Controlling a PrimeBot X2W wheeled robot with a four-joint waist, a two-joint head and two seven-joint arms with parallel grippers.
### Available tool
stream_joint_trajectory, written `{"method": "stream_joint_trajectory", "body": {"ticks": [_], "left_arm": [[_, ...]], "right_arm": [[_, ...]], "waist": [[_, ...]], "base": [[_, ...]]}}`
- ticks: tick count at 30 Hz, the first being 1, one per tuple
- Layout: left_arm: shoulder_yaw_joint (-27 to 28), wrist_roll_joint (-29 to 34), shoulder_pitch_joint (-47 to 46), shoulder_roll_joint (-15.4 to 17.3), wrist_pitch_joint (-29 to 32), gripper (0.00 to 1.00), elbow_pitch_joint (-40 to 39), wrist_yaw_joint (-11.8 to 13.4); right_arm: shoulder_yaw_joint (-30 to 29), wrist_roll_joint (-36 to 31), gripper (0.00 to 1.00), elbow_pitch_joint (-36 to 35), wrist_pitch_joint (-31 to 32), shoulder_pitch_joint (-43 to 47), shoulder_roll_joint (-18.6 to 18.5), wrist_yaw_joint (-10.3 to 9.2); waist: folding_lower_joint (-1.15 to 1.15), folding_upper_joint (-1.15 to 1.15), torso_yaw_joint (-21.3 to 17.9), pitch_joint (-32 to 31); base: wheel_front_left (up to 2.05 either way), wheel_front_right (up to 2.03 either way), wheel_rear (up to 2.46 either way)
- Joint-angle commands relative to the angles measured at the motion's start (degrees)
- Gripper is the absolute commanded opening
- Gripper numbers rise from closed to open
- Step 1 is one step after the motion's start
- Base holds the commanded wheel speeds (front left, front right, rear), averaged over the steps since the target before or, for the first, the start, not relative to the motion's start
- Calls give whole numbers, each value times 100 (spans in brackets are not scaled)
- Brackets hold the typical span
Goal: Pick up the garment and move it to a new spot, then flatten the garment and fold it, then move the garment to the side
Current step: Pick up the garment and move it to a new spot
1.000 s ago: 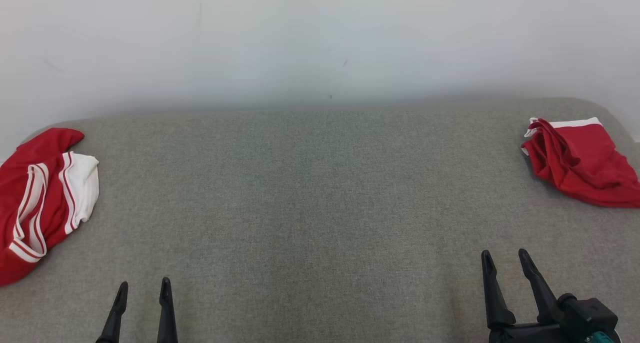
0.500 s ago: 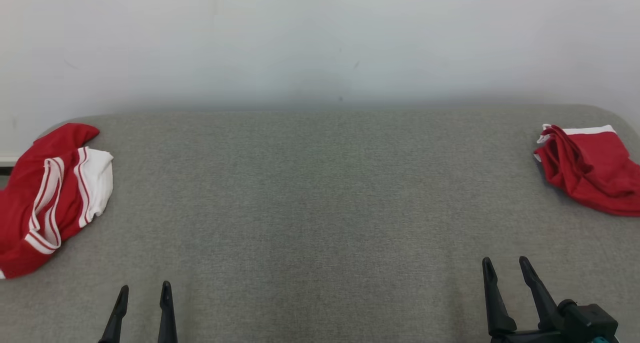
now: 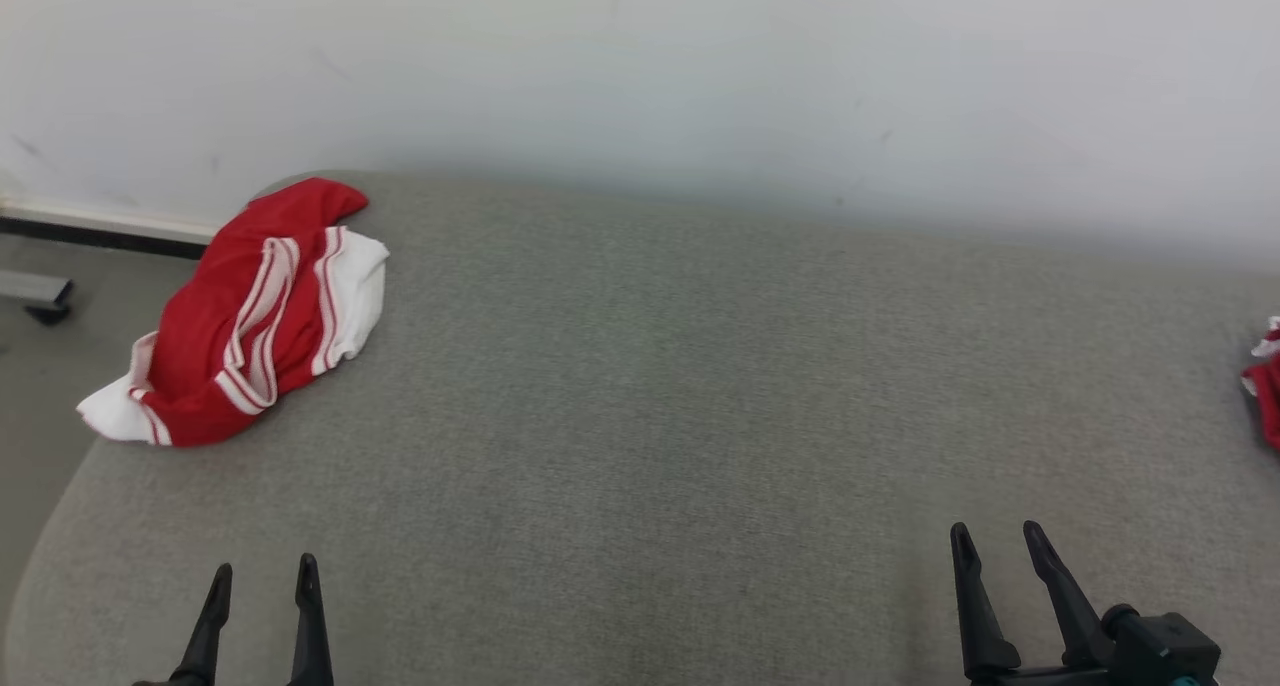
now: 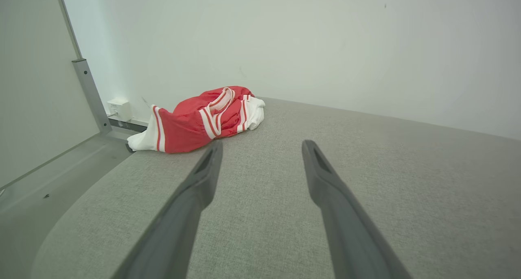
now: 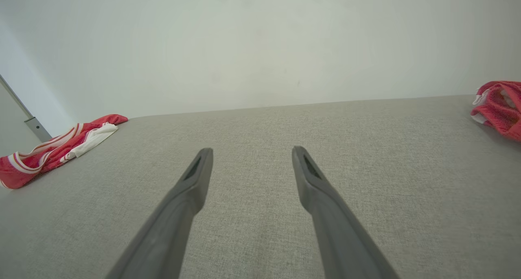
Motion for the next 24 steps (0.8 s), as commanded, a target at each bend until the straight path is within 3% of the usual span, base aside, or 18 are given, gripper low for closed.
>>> {"method": "stream_joint_trajectory", "body": {"ticks": [1,6,12,24], "left_arm": [[11,-57,-78,24,-11,100,30,17],[71,-125,-10,70,-12,100,93,67],[112,-138,44,81,-14,100,107,115],[192,-210,127,103,-16,100,32,192]], "right_arm": [[4,29,100,-3,15,36,14,-14],[36,33,100,23,22,6,6,-14],[94,15,100,9,41,-34,5,-14],[172,14,100,38,66,-87,-10,-14]], "waist": [[0,0,610,48],[0,0,1188,64],[0,0,1587,84],[0,0,1776,84]], "base": [[0,0,0],[0,0,0],[0,0,0],[0,0,0]]}}
